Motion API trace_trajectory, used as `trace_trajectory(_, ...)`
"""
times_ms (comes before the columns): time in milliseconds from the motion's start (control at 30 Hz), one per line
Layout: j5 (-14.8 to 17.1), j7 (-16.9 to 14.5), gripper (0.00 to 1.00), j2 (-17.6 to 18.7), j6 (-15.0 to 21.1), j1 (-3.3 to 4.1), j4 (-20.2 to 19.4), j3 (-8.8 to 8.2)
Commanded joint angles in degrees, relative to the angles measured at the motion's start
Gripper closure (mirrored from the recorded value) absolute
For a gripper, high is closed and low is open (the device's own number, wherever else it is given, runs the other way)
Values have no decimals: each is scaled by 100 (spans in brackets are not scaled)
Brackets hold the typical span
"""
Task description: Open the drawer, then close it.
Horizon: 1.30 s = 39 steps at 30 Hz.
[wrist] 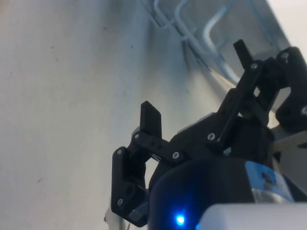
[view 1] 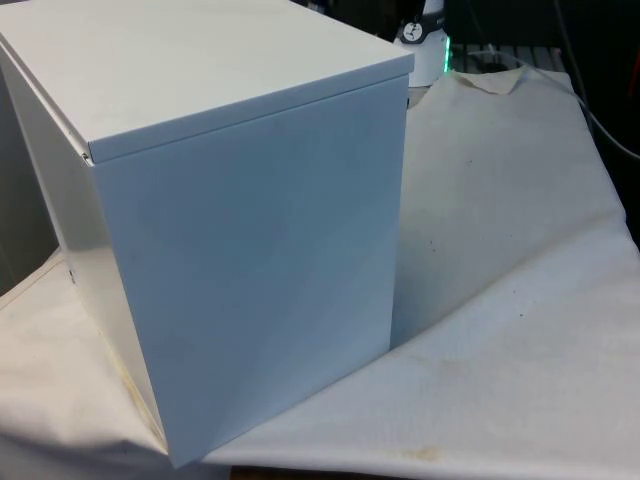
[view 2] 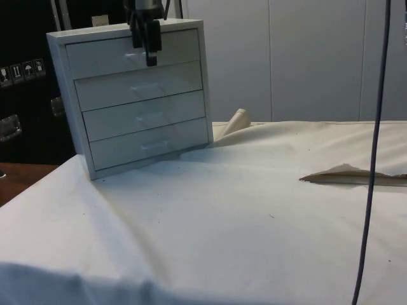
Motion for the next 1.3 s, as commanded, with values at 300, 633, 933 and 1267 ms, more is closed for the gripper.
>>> trace_trajectory(300, -57, 160, 0, 275, -109, 23, 57, -11)
trace_trajectory(633, -46, 252, 0, 321, -34, 23, 57, -11)
trace_trajectory(933, -34, 241, 28, 321, -52, 17, 57, -11)
trace_trajectory(1267, -29, 241, 80, 332, -46, 23, 69, -23)
